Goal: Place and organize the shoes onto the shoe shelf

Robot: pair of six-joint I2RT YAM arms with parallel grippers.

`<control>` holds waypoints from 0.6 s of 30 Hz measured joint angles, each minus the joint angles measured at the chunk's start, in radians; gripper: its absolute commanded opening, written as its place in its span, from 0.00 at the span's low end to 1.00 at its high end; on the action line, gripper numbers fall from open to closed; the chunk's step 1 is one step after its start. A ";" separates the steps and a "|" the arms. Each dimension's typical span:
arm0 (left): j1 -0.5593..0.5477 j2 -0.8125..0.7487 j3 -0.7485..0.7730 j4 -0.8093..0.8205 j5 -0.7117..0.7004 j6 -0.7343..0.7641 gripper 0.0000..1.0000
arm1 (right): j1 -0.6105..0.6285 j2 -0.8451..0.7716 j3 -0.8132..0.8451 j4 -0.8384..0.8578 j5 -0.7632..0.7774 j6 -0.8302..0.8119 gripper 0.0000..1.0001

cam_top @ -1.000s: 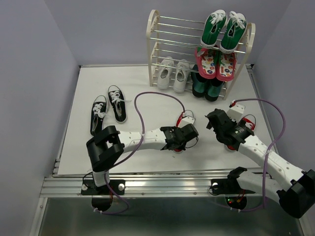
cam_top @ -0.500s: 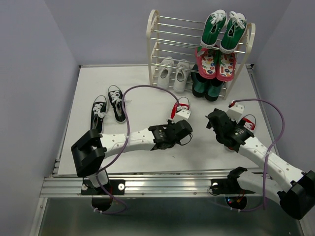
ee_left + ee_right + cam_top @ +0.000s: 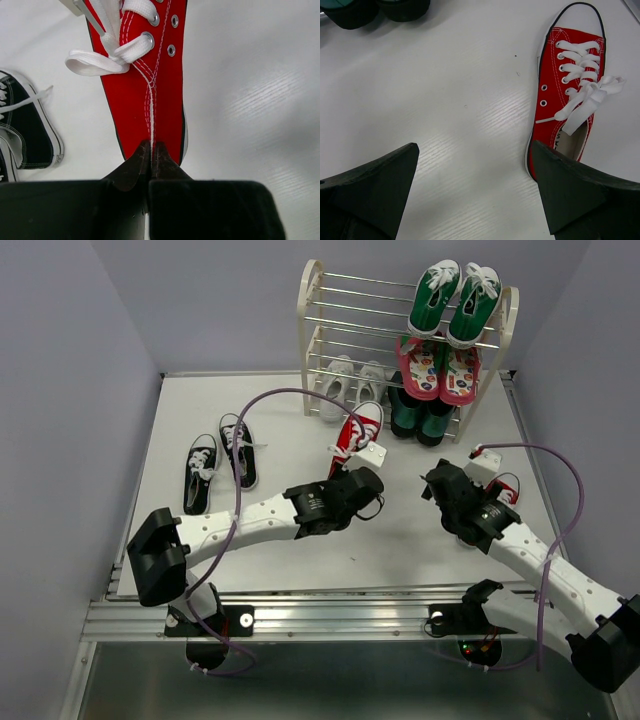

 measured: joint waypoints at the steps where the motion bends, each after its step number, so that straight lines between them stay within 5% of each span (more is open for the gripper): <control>1: 0.009 -0.004 0.002 0.010 0.005 0.032 0.00 | 0.000 -0.001 -0.004 0.004 0.003 -0.002 1.00; 11: 0.214 -0.002 0.091 0.079 0.126 0.202 0.00 | 0.000 -0.006 -0.017 0.021 0.005 -0.028 1.00; 18: 0.309 0.107 0.291 0.083 0.153 0.280 0.00 | 0.000 -0.005 -0.017 0.030 -0.008 -0.055 1.00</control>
